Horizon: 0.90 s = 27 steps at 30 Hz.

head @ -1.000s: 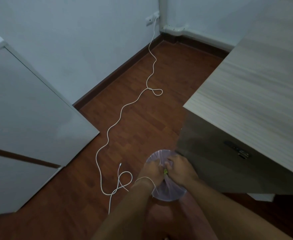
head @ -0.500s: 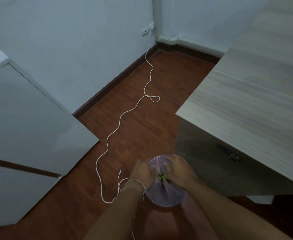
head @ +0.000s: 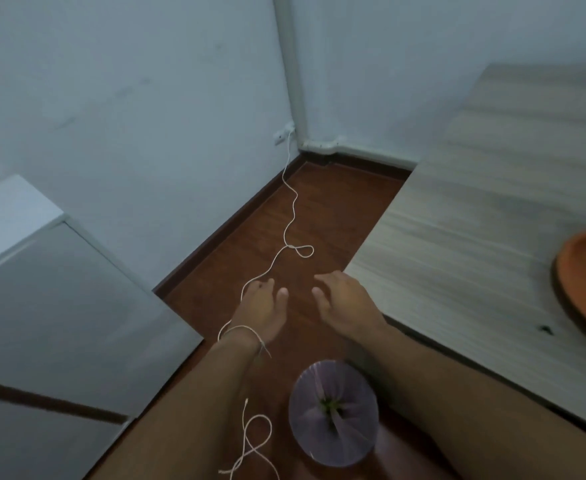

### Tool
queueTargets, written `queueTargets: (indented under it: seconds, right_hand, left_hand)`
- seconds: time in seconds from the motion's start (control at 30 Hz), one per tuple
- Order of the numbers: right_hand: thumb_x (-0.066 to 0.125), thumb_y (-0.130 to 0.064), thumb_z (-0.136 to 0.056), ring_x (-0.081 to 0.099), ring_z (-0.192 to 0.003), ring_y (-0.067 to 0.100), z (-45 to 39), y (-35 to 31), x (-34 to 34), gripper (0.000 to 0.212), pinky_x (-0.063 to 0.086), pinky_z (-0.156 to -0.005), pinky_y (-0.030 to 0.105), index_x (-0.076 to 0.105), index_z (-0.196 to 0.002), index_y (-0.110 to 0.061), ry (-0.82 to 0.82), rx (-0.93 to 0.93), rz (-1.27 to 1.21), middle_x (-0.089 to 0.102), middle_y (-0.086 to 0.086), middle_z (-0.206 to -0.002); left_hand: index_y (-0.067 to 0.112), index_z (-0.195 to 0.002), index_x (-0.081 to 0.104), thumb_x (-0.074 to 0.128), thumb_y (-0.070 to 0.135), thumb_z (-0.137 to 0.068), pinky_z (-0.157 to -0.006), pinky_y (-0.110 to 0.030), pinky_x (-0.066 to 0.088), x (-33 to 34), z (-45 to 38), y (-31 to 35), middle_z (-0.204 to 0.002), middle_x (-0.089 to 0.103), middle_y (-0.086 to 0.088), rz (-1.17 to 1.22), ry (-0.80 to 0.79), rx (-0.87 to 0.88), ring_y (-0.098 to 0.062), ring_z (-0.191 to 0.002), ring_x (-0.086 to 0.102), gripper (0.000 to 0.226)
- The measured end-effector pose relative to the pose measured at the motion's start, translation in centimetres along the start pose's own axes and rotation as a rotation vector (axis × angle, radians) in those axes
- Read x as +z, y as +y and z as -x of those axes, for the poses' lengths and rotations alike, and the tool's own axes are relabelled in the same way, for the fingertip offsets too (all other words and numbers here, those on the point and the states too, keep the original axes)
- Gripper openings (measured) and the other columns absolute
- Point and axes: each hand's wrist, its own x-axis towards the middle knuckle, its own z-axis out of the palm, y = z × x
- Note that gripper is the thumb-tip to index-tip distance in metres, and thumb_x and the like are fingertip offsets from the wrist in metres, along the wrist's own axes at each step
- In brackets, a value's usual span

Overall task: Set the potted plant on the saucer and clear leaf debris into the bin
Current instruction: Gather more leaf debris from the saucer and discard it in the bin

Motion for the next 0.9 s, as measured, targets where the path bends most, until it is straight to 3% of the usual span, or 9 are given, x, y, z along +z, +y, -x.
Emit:
queueTargets:
  seconds: [0.13,0.27,0.53,0.7,0.8,0.9]
  right_hand:
    - [0.052,-0.029,-0.099,0.064,-0.112,0.03,-0.7,-0.3,-5.4,0.037,0.047,-0.098,0.038,0.065,-0.129,-0.011,0.141,0.024,-0.044,0.069,0.012,-0.119]
    - [0.05,-0.032,-0.1,0.06,-0.12,0.028,0.1,2.1,-11.3,0.041,0.045,-0.105,0.038,0.062,-0.133,-0.01,0.215,0.048,-0.031,0.067,0.012,-0.129]
    - [0.055,-0.031,-0.099,0.058,-0.124,0.03,7.9,15.7,-23.9,0.041,0.041,-0.106,0.037,0.061,-0.134,-0.009,0.286,0.217,0.132,0.066,0.013,-0.132]
    - [0.051,-0.033,-0.1,0.064,-0.113,0.032,13.8,23.3,-28.8,0.041,0.048,-0.09,0.038,0.059,-0.134,-0.013,0.275,0.38,0.22,0.071,0.013,-0.119]
    - [0.055,-0.031,-0.098,0.064,-0.109,0.028,17.0,26.3,-29.8,0.034,0.042,-0.081,0.029,0.063,-0.126,-0.016,0.241,0.401,0.226,0.07,0.01,-0.115]
    - [0.059,-0.03,-0.095,0.067,-0.099,0.026,19.1,28.4,-30.6,0.027,0.045,-0.08,0.03,0.071,-0.114,-0.016,0.137,0.364,0.233,0.072,0.009,-0.105]
  left_hand:
    - [-0.001,-0.136,0.051,0.037,0.031,-0.103,-0.108,-0.036,0.035,-3.4,-1.1,4.8,-0.137,0.052,-0.023,-0.01,0.051,0.094,-0.035,-0.129,0.05,0.048]
    - [0.001,-0.142,0.047,0.035,0.034,-0.103,-0.111,-0.037,0.035,-2.9,-2.5,10.5,-0.141,0.051,-0.022,-0.026,0.057,0.24,-0.033,-0.133,0.047,0.053]
    - [0.011,-0.152,0.032,0.044,0.04,-0.099,-0.116,-0.041,0.035,5.1,-1.5,23.9,-0.151,0.041,-0.014,-0.057,-0.18,0.528,-0.029,-0.137,0.044,0.061]
    - [0.015,-0.154,0.026,0.053,0.039,-0.095,-0.116,-0.037,0.035,11.1,1.5,31.2,-0.152,0.04,-0.011,-0.165,-0.329,0.609,-0.027,-0.138,0.043,0.069]
    - [0.019,-0.146,0.039,0.06,0.038,-0.09,-0.109,-0.038,0.041,13.5,2.5,34.0,-0.141,0.049,-0.01,-0.254,-0.391,0.644,-0.028,-0.13,0.05,0.063]
    - [0.019,-0.117,0.062,0.066,0.035,-0.082,-0.093,-0.039,0.052,14.8,2.4,35.9,-0.112,0.064,-0.01,-0.231,-0.38,0.631,-0.03,-0.107,0.063,0.039]
